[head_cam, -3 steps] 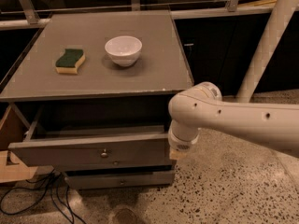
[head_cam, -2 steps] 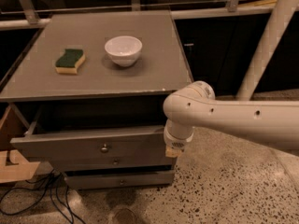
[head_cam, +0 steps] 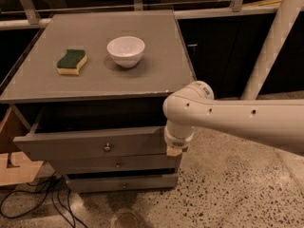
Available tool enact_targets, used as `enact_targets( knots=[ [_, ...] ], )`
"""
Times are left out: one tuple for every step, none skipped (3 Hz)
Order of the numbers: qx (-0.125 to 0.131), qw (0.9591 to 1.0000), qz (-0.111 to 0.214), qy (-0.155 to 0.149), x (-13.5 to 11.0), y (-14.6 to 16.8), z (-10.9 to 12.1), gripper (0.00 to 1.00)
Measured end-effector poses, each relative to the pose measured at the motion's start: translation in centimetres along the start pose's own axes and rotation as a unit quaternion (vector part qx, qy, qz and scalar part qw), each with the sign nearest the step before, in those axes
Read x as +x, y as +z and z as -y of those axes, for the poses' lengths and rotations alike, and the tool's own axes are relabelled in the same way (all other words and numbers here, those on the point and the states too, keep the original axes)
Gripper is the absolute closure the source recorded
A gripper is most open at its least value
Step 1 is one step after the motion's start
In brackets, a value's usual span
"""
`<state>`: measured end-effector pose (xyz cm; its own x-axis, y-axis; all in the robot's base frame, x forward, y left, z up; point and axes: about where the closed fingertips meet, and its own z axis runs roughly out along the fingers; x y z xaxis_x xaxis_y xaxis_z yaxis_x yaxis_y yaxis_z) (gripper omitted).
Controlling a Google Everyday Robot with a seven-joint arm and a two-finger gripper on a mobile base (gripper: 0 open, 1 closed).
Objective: Close top drawer
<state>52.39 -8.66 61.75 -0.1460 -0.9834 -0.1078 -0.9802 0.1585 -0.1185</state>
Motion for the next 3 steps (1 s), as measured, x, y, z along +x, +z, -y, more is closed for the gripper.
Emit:
enact_targets(
  knots=[
    [0.012,0.9999,-0.001,0.004,-0.22,-0.11,1.41,1.00],
    [0.012,0.9999,-0.001,0.004,-0.22,-0.11,1.41,1.00],
    [0.007,0.9999,-0.012,0.008,-0.04,0.23,1.83,1.00]
  ],
)
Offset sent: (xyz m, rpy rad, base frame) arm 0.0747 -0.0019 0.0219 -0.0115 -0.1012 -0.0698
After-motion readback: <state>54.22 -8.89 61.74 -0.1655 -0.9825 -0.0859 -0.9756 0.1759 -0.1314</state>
